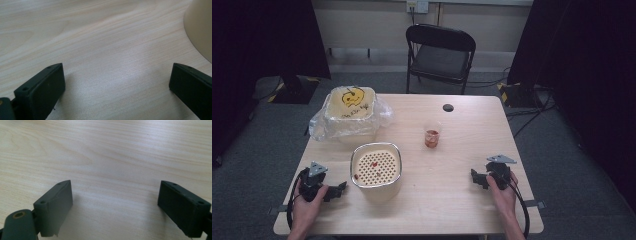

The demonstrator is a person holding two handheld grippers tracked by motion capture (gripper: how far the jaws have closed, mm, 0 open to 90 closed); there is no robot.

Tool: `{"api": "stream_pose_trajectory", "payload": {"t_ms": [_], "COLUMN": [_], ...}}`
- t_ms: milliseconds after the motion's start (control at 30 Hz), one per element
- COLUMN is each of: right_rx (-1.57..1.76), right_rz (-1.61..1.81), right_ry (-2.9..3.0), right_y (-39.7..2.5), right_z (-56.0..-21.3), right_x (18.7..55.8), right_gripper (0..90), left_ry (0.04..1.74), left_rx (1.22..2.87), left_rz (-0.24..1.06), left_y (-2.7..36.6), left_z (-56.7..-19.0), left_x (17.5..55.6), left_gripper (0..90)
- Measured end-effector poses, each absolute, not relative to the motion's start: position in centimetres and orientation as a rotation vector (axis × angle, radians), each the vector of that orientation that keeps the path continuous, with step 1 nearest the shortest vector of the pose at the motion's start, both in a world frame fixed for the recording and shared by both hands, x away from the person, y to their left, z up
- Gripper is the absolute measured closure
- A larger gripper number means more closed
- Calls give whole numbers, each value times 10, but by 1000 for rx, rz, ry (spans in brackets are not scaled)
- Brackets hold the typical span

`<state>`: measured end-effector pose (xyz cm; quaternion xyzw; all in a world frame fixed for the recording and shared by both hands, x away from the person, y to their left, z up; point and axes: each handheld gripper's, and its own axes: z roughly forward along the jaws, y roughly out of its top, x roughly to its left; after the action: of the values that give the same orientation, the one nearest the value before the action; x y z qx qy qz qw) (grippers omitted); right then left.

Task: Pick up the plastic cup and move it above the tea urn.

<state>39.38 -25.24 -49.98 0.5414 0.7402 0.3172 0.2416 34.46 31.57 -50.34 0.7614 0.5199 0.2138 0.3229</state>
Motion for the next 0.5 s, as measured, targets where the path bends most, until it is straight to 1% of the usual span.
{"api": "stream_pose_trajectory", "payload": {"t_ms": [33,100,133,167,200,367,400,467,500], "right_rx": [1481,1462,1462,1452,1441,1418,1387,1379,1356], "right_rz": [867,871,871,880,886,916,927,936,982], "right_ry": [2024,2036,2036,2044,2054,2077,2094,2096,2104], "right_y": [-252,-252,-252,-251,-250,-245,-239,-236,-229], "right_z": [-500,-499,-499,-498,-498,-493,-485,-483,-478], "right_x": [394,394,394,393,393,396,398,398,401], "right_gripper": [119,171,171,190,231,262,282,284,306], "left_ry": [1365,1364,1364,1364,1364,1364,1364,1363,1363], "left_rx": [1998,1998,1998,1998,1999,1999,1999,1999,1999], "left_rz": [561,561,561,561,561,561,561,562,560], "left_y": [316,316,316,316,316,316,316,316,315], "left_z": [-503,-503,-503,-503,-503,-503,-503,-503,-503], "left_x": [345,345,345,345,345,345,345,344,344], "left_gripper": [0,0,0,0,0,0,0,0,0]}}
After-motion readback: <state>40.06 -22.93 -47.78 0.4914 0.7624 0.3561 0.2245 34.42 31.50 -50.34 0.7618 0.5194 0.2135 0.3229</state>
